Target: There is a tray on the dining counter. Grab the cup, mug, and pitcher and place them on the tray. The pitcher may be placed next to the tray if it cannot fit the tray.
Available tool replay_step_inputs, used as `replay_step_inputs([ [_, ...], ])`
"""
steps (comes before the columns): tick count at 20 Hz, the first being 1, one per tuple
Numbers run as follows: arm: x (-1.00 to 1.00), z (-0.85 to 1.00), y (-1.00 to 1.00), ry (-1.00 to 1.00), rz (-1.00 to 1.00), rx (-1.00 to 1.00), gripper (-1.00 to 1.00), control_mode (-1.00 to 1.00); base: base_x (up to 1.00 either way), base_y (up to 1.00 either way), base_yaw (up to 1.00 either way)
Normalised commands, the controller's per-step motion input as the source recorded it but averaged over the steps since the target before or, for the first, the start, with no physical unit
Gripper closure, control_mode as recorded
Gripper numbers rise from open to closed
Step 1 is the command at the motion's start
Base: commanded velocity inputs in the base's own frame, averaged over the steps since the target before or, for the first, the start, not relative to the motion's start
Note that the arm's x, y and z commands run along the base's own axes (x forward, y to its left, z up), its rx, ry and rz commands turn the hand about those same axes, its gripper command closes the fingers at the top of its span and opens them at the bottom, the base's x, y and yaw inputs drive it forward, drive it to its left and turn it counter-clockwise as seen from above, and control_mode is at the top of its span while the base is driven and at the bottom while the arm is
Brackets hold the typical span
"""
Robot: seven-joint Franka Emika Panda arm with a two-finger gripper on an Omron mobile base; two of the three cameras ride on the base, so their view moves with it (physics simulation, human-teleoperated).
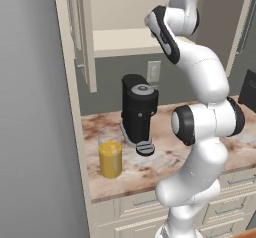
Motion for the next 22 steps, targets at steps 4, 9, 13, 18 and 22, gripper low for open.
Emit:
replay_step_inputs([
  [4,0.00,0.00,0.08,0.00,0.05,0.00,-1.00,-1.00,0.00,0.00,0.00],
  [9,0.00,0.00,0.04,0.00,0.00,0.00,-1.00,-1.00,0.00,0.00,0.00],
  [13,0.00,0.00,0.00,0.00,0.00,0.00,-1.00,-1.00,0.00,0.00,0.00],
  [18,0.00,0.00,0.00,0.00,0.00,0.00,1.00,-1.00,0.00,0.00,0.00],
  [22,0.00,0.00,0.00,0.00,0.00,0.00,1.00,-1.00,0.00,0.00,0.00],
])
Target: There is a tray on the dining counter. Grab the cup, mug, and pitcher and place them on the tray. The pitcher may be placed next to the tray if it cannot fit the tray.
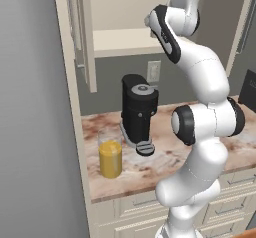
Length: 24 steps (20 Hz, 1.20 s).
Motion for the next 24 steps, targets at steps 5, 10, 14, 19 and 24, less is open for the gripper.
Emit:
replay_step_inputs([
  [5,0.00,0.00,0.00,0.00,0.00,0.00,1.00,-1.00,0.00,0.00,0.00],
  [10,0.00,0.00,0.00,0.00,0.00,0.00,1.00,-1.00,0.00,0.00,0.00],
  [14,-0.08,0.00,0.00,0.00,0.00,0.00,1.00,-1.00,0.00,0.00,0.00],
  [19,-0.37,0.00,0.10,0.00,0.00,0.00,1.00,-1.00,0.00,0.00,0.00],
  [24,-0.36,-0.07,0.36,-0.01,-0.06,0.00,1.00,-1.00,0.00,0.00,0.00],
])
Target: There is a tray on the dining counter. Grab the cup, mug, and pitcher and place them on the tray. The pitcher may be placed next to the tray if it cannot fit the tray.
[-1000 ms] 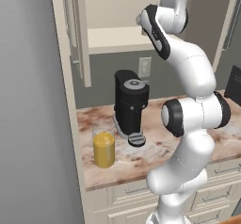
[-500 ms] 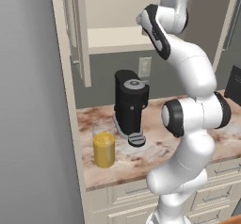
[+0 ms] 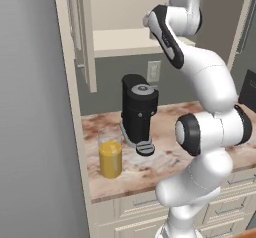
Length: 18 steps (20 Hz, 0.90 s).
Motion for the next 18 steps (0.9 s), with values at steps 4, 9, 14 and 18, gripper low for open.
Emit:
replay_step_inputs([
  [4,-0.44,-0.15,0.44,-0.02,-0.08,0.00,1.00,-1.00,0.00,0.00,0.00],
  [9,-0.63,-0.01,0.14,-0.01,-0.01,0.00,1.00,-1.00,0.00,0.00,0.00],
  [14,-0.80,0.00,0.00,0.00,0.00,0.00,1.00,-1.00,0.00,0.00,0.00],
  [18,-0.98,-0.12,0.00,0.00,0.00,0.00,1.00,-1.00,0.00,0.00,0.00],
])
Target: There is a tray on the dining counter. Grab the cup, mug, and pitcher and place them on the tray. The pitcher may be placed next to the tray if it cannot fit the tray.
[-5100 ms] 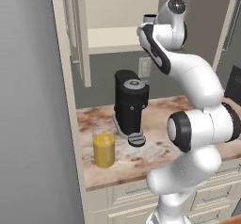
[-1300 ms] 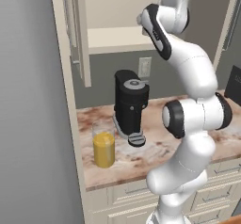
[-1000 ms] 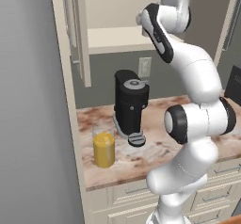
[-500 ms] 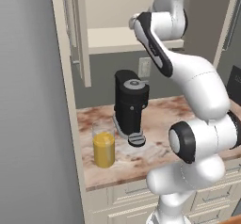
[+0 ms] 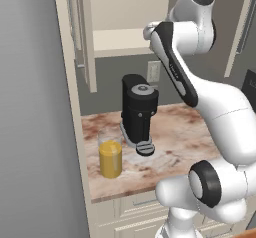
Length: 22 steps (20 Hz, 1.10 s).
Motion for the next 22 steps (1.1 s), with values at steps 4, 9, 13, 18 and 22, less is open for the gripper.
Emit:
replay_step_inputs([
  [4,-0.85,-0.30,0.00,0.00,0.00,0.00,1.00,-1.00,0.00,0.00,0.00],
  [9,-0.63,-0.34,0.00,0.00,0.00,0.01,1.00,-1.00,0.00,0.00,0.00],
  [13,-0.41,-0.23,0.00,0.01,0.00,0.03,1.00,-1.00,0.00,0.00,0.00],
  [18,-0.12,-0.04,0.00,0.01,0.00,0.00,1.00,-1.00,0.00,0.00,0.00],
  [22,-0.01,0.00,0.00,0.01,0.00,0.00,1.00,-1.00,0.00,0.00,0.00],
])
